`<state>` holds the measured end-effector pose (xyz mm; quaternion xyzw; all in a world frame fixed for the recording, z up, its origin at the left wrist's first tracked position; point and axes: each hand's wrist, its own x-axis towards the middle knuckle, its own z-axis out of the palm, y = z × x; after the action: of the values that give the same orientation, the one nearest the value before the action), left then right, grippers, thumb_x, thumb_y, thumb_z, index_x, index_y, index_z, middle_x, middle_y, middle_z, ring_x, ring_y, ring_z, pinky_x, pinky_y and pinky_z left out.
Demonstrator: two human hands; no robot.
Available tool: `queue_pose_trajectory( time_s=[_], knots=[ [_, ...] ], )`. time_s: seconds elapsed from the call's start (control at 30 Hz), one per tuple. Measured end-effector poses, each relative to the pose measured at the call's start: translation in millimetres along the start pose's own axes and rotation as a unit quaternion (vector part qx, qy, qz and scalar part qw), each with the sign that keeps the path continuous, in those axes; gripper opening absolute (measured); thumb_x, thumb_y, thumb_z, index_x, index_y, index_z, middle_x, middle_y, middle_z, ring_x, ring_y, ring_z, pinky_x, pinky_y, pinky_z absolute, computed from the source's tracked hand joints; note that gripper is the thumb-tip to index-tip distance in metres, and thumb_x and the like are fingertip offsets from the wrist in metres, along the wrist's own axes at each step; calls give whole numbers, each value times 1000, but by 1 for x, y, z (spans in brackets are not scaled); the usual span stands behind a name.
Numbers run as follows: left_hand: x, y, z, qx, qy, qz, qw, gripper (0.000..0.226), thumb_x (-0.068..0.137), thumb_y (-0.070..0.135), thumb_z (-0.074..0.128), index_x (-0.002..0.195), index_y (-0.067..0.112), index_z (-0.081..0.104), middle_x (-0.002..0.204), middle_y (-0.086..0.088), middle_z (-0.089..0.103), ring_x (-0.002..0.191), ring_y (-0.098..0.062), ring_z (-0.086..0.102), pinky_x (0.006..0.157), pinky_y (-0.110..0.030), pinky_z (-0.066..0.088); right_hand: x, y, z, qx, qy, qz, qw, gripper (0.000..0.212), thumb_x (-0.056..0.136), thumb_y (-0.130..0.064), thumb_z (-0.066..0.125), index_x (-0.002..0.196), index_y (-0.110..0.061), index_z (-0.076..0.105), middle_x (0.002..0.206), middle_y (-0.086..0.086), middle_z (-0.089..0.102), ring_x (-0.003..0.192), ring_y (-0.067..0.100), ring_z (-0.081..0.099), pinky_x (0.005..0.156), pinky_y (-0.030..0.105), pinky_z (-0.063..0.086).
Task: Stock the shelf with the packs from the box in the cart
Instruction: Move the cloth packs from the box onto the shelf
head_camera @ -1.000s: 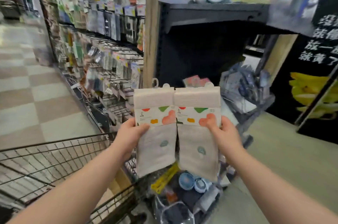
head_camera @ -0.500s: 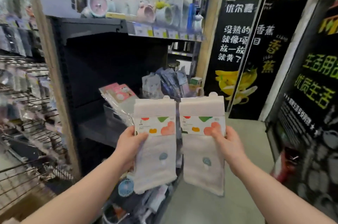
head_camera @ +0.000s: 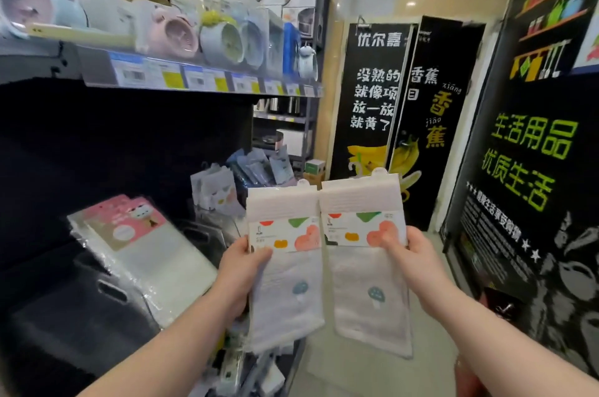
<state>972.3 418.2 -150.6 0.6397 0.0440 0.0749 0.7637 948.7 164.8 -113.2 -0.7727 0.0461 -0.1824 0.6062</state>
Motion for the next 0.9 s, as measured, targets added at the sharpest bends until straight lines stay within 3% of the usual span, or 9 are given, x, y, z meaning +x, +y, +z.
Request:
queue_pose_trajectory(
  time_s=[0.1, 0.3, 0.4, 0.53, 0.63, 0.77, 0.9],
  knots=[
    [46, 1, 10, 0, 0, 5, 1000, 19, 86, -1, 60, 93, 16, 66, 97, -6, 74, 88, -25, 69, 83, -42, 54, 41, 4, 11, 15, 4, -5, 1000, 21, 87, -26, 67, 105, -17, 62, 99, -3, 70, 91, 17, 67, 75, 35, 54],
    [113, -9, 22, -1, 27, -13, 1000, 20, 85, 7, 64, 104, 14, 63, 102, -6, 74, 95, -30, 70, 88, -55, 53, 113, 28, 31, 26, -14, 6, 1000, 26, 88, -28, 66, 109, -15, 62, 104, 1, 70, 95, 20, 67, 86, 44, 55],
    [138, -11, 30, 7, 55, -13, 998, 16, 86, 5, 63, 98, 16, 62, 100, -6, 73, 95, -29, 69, 88, -52, 53, 155, 44, 38, 41, -29, 7, 999, 29, 87, -30, 67, 112, -16, 61, 105, 0, 70, 95, 20, 68, 86, 45, 56],
    [165, -21, 41, 2, 94, -27, 995, 21, 85, 5, 64, 103, 16, 61, 104, -7, 73, 95, -29, 69, 87, -51, 54, 211, 65, 51, 54, -74, 7, 996, 32, 85, -35, 69, 111, -17, 62, 104, 0, 72, 93, 21, 69, 84, 48, 57],
    [182, -24, 56, 20, 141, -14, 990, 19, 87, 4, 61, 102, 15, 59, 97, -1, 71, 88, -20, 68, 71, -37, 55, 251, 76, 59, 57, -122, 7, 991, 31, 84, -38, 70, 109, -21, 62, 103, -3, 73, 91, 19, 71, 81, 47, 58],
    [202, -25, 83, 7, 193, -10, 981, 18, 88, 3, 61, 101, 16, 58, 95, 0, 69, 86, -19, 66, 66, -33, 52, 306, 81, 64, 48, -167, -4, 985, 26, 85, -37, 69, 105, -23, 61, 102, -4, 71, 91, 18, 69, 78, 41, 57],
    [221, -28, 95, 1, 240, -15, 971, 18, 89, 4, 59, 104, 14, 61, 101, -4, 71, 90, -23, 68, 66, -34, 53, 344, 76, 69, 51, -212, -32, 975, 33, 82, -33, 71, 109, -15, 63, 102, -2, 71, 91, 18, 67, 74, 35, 54]
  ],
)
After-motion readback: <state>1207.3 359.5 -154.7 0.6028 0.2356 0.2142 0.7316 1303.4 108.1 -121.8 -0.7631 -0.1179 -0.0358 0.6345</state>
